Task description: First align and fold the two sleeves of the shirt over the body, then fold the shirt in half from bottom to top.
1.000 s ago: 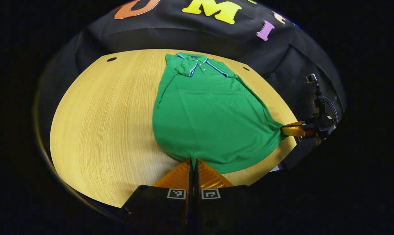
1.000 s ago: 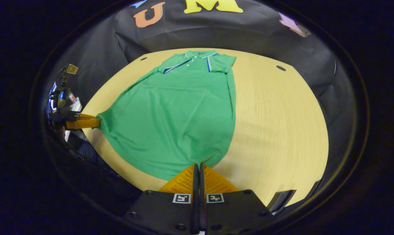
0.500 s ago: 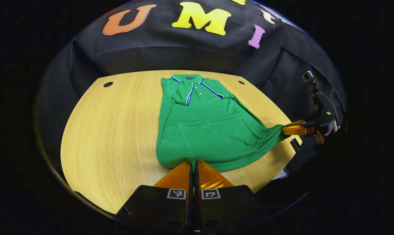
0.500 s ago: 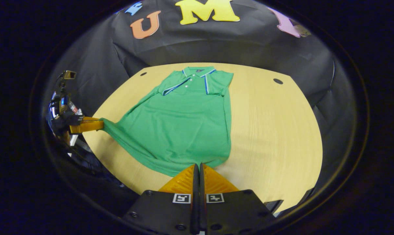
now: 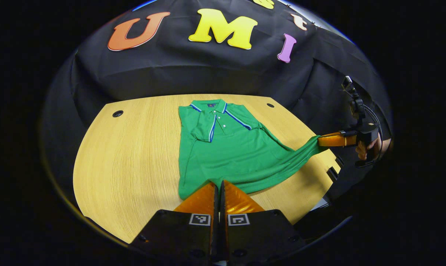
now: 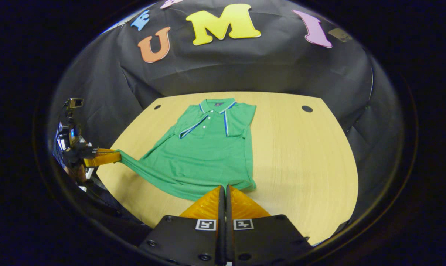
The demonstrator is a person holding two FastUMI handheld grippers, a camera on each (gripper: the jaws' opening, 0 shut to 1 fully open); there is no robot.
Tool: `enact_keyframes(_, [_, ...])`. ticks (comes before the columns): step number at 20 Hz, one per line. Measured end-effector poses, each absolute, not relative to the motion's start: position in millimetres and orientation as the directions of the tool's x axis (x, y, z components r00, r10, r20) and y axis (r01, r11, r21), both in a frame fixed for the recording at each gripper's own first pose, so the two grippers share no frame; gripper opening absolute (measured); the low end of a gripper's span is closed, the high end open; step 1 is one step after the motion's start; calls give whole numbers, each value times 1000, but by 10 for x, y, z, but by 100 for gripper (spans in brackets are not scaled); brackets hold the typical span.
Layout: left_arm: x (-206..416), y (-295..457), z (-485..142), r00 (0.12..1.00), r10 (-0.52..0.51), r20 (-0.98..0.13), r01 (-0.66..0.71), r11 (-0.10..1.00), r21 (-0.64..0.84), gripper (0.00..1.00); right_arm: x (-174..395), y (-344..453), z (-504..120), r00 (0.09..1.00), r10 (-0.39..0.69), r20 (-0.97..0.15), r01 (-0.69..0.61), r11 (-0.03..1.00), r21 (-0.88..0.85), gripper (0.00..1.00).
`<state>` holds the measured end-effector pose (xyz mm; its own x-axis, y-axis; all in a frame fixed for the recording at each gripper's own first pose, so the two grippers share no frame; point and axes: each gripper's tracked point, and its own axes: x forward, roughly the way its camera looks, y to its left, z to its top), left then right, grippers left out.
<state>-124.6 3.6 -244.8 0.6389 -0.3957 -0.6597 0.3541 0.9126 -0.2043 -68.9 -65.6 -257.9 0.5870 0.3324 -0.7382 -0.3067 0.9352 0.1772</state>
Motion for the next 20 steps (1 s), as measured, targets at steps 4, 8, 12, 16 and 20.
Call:
enact_keyframes(4, [-896,61,-2191,685,-388,-617,367,915,-167,4,-340,-607,-2323,625,349,-698,-304,933,194,2])
enact_keyframes(8, [-623,122,-2007,712,-379,-591,368,918,-144,3,-4,-579,-2045,667,362,-651,-311,930,198,6])
enact_keyframes(12, [-329,210,-1807,748,-353,-562,335,932,-139,3,287,-524,-1852,694,371,-617,-319,927,198,0])
enact_keyframes(16, [51,182,-1586,784,-336,-523,318,939,-128,3,612,-439,-1696,717,385,-582,-315,923,222,2])
enact_keyframes(20, [387,117,-1494,803,-331,-496,317,941,-115,3,893,-379,-1610,739,392,-548,-325,920,219,0])
